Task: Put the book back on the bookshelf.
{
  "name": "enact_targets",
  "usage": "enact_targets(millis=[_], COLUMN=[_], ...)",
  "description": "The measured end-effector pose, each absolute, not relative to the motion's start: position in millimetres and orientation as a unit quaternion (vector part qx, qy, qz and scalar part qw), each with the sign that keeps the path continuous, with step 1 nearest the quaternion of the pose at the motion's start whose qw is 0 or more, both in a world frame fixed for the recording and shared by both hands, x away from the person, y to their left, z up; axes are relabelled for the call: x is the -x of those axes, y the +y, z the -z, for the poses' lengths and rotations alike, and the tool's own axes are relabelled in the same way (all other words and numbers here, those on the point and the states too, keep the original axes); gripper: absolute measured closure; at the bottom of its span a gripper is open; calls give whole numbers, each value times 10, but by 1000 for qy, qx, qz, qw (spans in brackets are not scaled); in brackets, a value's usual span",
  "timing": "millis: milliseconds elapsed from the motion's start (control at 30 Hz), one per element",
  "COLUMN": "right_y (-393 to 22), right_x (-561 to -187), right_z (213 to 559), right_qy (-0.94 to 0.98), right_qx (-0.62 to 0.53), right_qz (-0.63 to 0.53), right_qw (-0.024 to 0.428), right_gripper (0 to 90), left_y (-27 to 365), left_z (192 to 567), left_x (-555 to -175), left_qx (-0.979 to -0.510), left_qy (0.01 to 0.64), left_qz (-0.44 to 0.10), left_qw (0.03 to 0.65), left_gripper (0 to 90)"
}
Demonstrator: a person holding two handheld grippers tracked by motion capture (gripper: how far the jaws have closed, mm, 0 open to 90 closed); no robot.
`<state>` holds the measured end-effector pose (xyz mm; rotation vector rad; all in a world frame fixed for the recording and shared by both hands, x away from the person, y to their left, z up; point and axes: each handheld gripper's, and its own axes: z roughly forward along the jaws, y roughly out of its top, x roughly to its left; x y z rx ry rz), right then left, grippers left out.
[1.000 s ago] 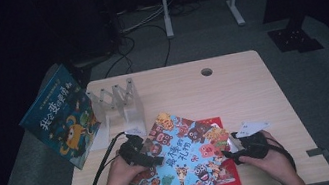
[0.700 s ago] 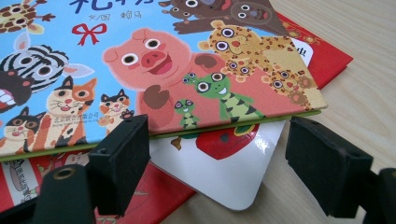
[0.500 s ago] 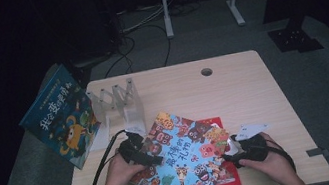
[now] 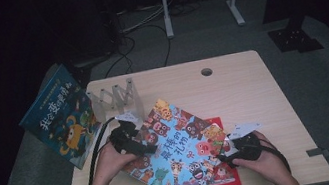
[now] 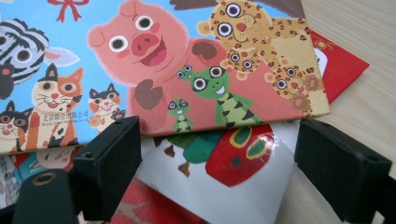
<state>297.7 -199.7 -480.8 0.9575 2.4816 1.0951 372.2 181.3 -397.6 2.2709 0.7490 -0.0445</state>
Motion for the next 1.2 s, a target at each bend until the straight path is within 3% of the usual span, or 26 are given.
enact_targets(millis=[233,633,867,1067,1200], right_y=[-1872,-1623,-1493,-1409,-1409], right_x=[-3008,-3021,-3003,-3001,-3003], right_z=[4800,4787,4812,4821,4819], right_qy=[858,850,838,836,838], right_qx=[-322,-342,-353,-351,-349], right_qz=[-376,-375,-393,-395,-393], right_qw=[137,141,139,147,147], right_gripper=[148,150,157,162,162], left_y=[1761,1613,1482,1392,1362], left_z=[3573,2992,2871,2766,2718], left_x=[-3769,-3832,-3814,-3828,-3848], left_qx=[-893,-911,-919,-922,-923], left_qy=[262,218,202,213,225], left_qz=[-2,-28,-5,-17,3], left_qw=[366,349,338,323,311], left_gripper=[93,335,505,592,628])
